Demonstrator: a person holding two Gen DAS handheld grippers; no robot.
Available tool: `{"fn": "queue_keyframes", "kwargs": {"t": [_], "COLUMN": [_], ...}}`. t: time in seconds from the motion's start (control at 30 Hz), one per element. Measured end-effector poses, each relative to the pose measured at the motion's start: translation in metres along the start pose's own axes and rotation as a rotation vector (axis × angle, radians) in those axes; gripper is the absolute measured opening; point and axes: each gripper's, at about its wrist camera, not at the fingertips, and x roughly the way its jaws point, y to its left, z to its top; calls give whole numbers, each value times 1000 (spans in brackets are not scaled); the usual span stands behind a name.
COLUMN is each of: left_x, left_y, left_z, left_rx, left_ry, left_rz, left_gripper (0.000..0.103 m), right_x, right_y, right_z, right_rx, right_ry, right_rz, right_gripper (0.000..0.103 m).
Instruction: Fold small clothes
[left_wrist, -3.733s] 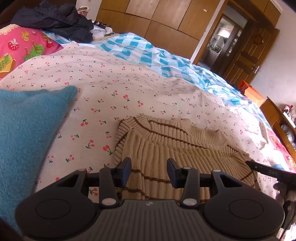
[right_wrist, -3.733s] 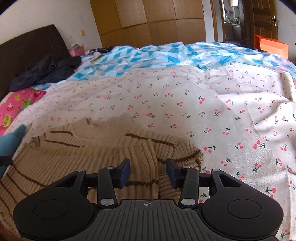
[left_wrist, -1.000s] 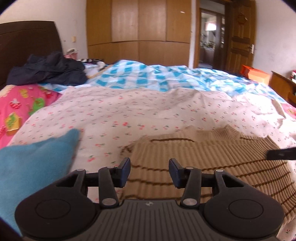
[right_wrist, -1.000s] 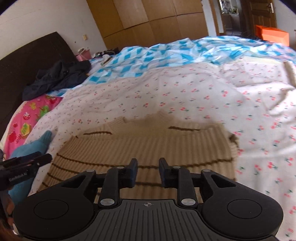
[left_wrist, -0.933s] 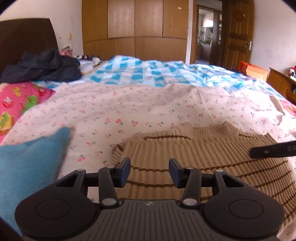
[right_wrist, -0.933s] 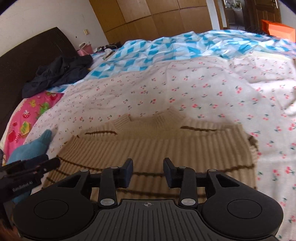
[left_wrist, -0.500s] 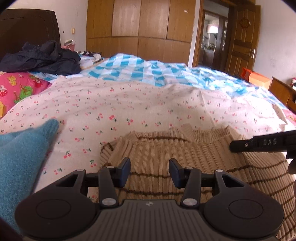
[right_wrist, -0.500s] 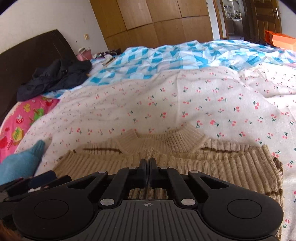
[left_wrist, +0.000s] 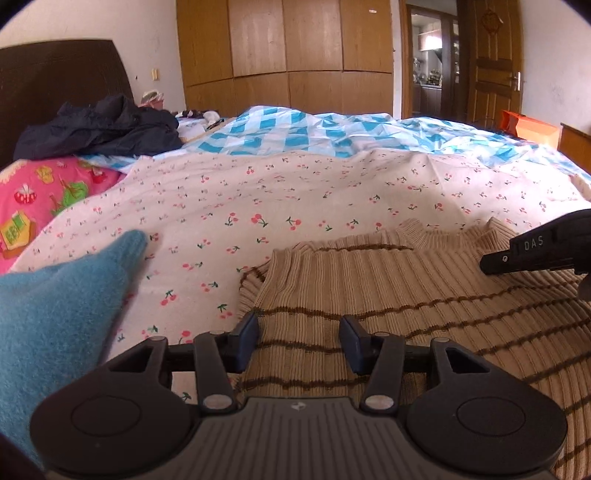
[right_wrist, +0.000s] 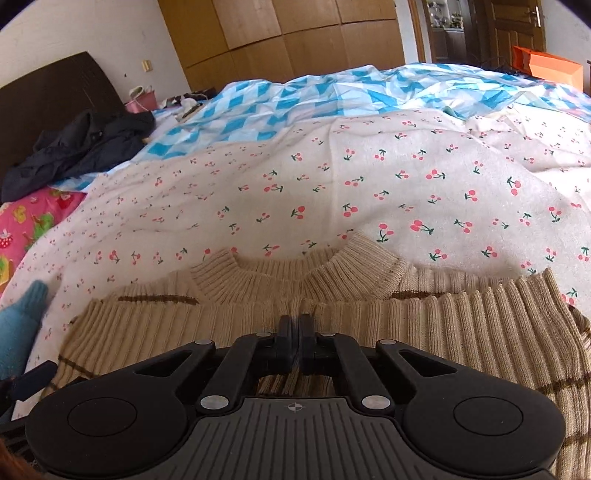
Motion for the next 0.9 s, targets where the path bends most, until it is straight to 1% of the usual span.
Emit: {"fn": "queue_keyframes", "kwargs": {"t": [0.03, 0.07, 0.2, 0.27, 0.33, 0.4, 0.47, 0.5, 0.57, 0.6, 0.63, 0.67, 0.73, 0.83, 0.9], "left_x": [1, 1, 2, 2, 1, -1, 0, 0, 1, 2, 2, 2, 3, 3, -2], "left_y": [2, 4, 14, 18, 18, 16, 15, 15, 16, 17, 18, 18, 17, 16, 17], "left_z": [0, 0, -1, -2, -2, -2, -3, -3, -3, -3, -3, -4, -5, -5, -5], "left_rx": [-10, -19, -81, -104, -106, -92, -84, -85, -98, -104, -108, -111, -107, -104, -108], "left_ry": [3, 4, 19, 20, 17, 11, 11, 12, 15, 16, 16, 15, 13, 8, -3], "left_rz": [-3, -5, -32, -46, -48, -43, -40, -39, -43, -45, -47, -47, -44, -42, -44], "left_gripper": [55, 57, 57, 57, 57, 57, 57, 57, 57, 57, 58, 58, 58, 58, 58], "right_x": [-2, -7, -38, -61, -83, -102, -113, -112, -102, -96, -89, -85, -81, -80, -88], "right_y": [0, 0, -4, -8, -15, -24, -33, -40, -56, -64, -71, -77, -84, -81, -78], "right_z": [2, 3, 5, -1, -13, -27, -40, -45, -49, -49, -50, -50, -48, -46, -48], "right_rx": [-3, 5, 19, 17, 20, 6, -21, -23, 6, 22, 26, 40, 96, 67, 67], "right_ry": [6, 4, -48, -73, -85, -95, -114, -105, -57, -42, -31, -32, -35, -39, -46], "right_rz": [5, 9, 11, 7, 3, -27, -101, -137, -205, -223, -245, -258, -234, -248, -250], "right_gripper": [6, 9, 10, 10, 10, 10, 10, 10, 10, 9, 3, 0, 0, 0, 0]}}
